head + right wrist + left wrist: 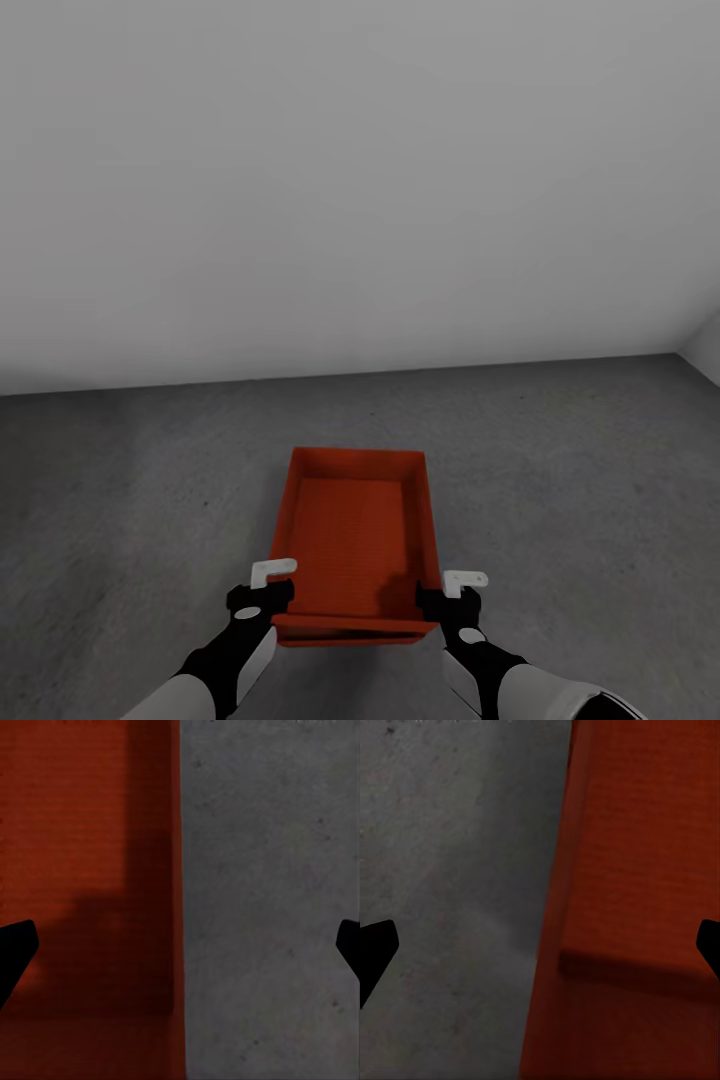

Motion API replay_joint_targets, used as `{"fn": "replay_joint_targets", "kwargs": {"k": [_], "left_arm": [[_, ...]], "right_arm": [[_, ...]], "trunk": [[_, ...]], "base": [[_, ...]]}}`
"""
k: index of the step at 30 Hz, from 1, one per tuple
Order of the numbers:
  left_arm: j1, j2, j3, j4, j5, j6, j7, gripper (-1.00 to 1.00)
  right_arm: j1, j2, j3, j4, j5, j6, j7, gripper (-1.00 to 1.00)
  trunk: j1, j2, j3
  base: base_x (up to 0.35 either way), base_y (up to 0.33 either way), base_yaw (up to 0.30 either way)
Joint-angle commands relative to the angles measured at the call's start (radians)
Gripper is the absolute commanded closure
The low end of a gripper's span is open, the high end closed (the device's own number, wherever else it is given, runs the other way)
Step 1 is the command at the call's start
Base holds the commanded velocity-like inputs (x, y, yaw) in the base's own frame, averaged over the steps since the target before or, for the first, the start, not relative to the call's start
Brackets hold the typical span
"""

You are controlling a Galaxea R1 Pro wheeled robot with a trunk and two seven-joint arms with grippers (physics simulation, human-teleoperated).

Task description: Move the two storage containers from the living room to the garage. In the garage, place one container on the floor and stack the other container on top of it (either order is fine).

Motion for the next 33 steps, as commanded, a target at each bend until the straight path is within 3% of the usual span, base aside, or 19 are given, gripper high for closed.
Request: {"fn": "replay_joint_targets", "kwargs": {"k": [1, 9, 11, 14, 16, 25, 33], "left_arm": [[0.0, 0.001, -0.008, -0.001, 0.011, 0.0, 0.007, -1.0], [0.0, 0.014, 0.0, 0.0, 0.015, 0.0, 0.009, -1.0], [0.0, 0.022, 0.021, 0.0, 0.023, 0.0, 0.009, -1.0], [0.0, 0.048, 0.091, -0.003, 0.032, 0.0, 0.01, -1.0], [0.0, 0.065, 0.106, -0.004, 0.033, 0.0, 0.01, -1.0], [0.0, 0.114, 0.117, -0.004, 0.034, 0.0, 0.01, -1.0], [0.0, 0.112, 0.116, -0.001, 0.034, 0.0, 0.01, -1.0]], "right_arm": [[0.0, 0.0, 0.008, 0.0, -0.007, -0.002, -0.004, -1.0], [0.0, 0.0, 0.008, 0.0, -0.009, -0.002, -0.004, -1.0], [0.0, 0.0, 0.007, 0.0, -0.009, -0.002, -0.004, -1.0], [0.0, -0.001, 0.006, 0.0, -0.01, -0.002, -0.004, -1.0], [0.0, -0.001, 0.006, 0.0, -0.01, -0.002, -0.004, -1.0], [0.0, -0.001, 0.004, 0.0, -0.011, -0.002, -0.004, -1.0], [0.0, -0.001, 0.004, 0.0, -0.011, -0.002, -0.004, -1.0]], "trunk": [[-0.004, 0.007, 0.003], [-0.035, 0.063, 0.028], [-0.042, 0.077, 0.034], [-0.054, 0.098, 0.043], [-0.062, 0.112, 0.05], [-0.096, 0.175, 0.078], [-0.127, 0.231, 0.103]], "base": [[0.0, 0.0, 0.0], [0.0, 0.0, 0.0], [0.0, 0.0, 0.0], [0.0, 0.0, 0.0], [0.0, 0.0, 0.0], [0.0, 0.0, 0.0], [0.0, 0.0, 0.0]]}}
